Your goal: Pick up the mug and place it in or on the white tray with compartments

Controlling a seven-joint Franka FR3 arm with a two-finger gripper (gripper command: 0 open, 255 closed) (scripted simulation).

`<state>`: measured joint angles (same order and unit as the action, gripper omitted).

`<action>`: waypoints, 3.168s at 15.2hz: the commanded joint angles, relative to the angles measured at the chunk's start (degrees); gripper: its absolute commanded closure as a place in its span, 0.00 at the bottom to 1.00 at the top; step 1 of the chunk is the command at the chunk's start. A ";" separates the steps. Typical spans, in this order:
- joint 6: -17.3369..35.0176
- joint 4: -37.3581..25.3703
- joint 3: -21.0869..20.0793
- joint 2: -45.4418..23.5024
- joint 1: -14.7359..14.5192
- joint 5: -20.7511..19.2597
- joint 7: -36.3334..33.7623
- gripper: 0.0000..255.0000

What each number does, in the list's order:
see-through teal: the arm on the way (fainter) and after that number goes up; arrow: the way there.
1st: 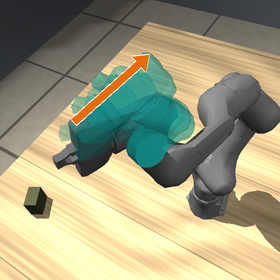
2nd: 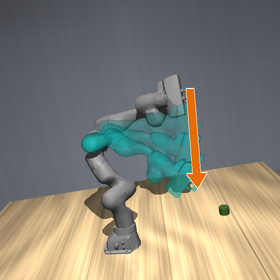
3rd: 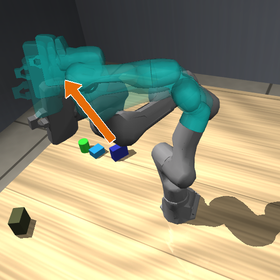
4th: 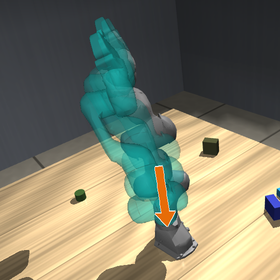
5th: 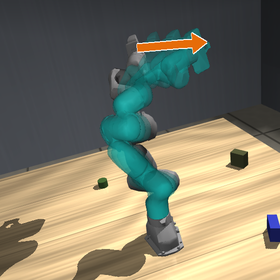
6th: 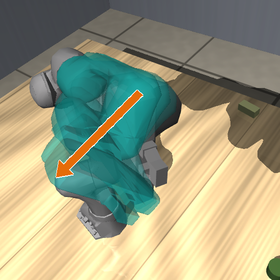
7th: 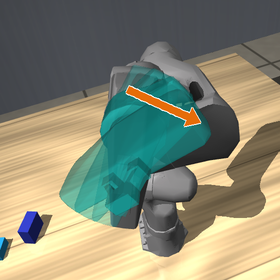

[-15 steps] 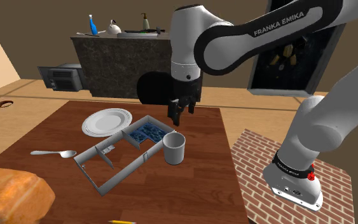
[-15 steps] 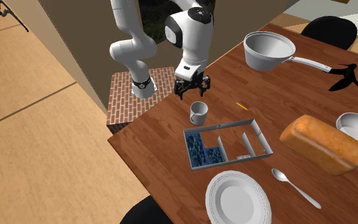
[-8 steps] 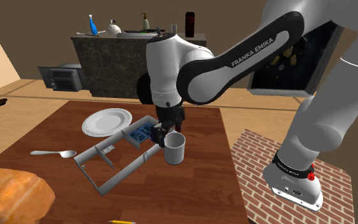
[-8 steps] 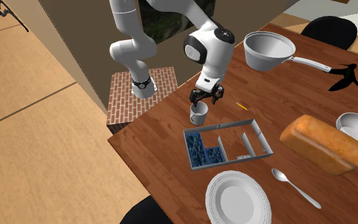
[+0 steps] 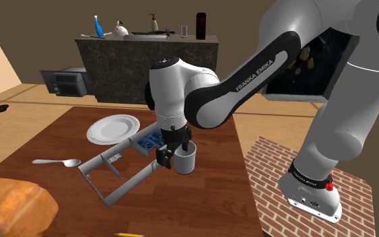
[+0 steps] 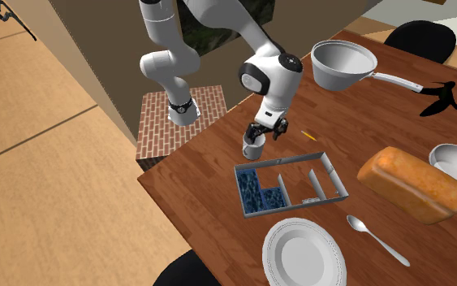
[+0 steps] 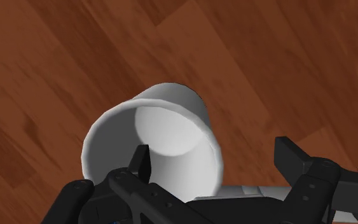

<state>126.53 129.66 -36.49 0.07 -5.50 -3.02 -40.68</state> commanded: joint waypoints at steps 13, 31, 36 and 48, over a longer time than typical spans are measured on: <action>1.29 0.74 -0.01 -0.67 -0.01 -0.56 -0.43 1.00; -8.58 -4.24 0.62 5.47 0.07 3.84 3.18 1.00; -12.43 -6.72 1.02 7.14 0.08 4.80 4.06 1.00; -21.59 -29.67 0.29 -10.13 -0.53 -5.67 -0.58 1.00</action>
<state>106.05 103.41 -36.21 -7.13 -5.68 -6.90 -40.57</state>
